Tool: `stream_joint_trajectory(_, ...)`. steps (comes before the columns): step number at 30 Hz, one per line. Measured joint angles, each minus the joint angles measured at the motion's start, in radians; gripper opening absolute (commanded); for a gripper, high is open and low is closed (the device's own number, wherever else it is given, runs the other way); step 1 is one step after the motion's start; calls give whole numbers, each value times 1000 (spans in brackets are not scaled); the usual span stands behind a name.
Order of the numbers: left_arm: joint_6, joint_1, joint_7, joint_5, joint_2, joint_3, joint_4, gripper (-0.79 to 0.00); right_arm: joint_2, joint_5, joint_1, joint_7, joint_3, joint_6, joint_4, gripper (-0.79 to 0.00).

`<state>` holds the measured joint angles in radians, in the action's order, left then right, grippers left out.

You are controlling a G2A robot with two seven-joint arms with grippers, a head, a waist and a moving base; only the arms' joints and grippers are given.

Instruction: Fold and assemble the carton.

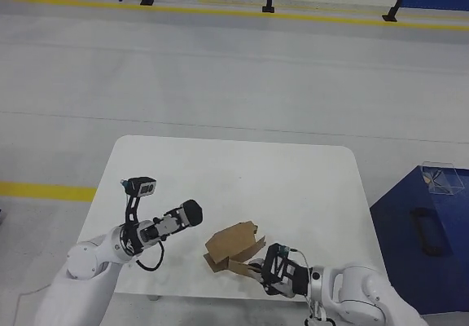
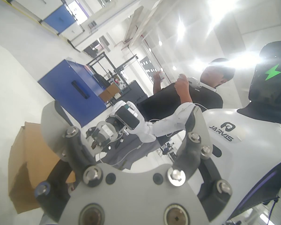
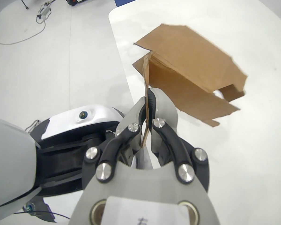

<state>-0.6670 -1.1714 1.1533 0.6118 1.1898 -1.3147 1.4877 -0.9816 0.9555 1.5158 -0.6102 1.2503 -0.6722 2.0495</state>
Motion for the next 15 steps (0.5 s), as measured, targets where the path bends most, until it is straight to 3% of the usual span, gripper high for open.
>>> stream_joint_trajectory(8, 0, 77, 0, -36, 3, 126, -64, 0, 16, 33, 50, 18, 60, -79, 81, -785)
stream_joint_trajectory(15, 15, 118, 15, -18, 6, 211, -102, 0, 23, -29, 45, 22, 88, -94, 75, -785)
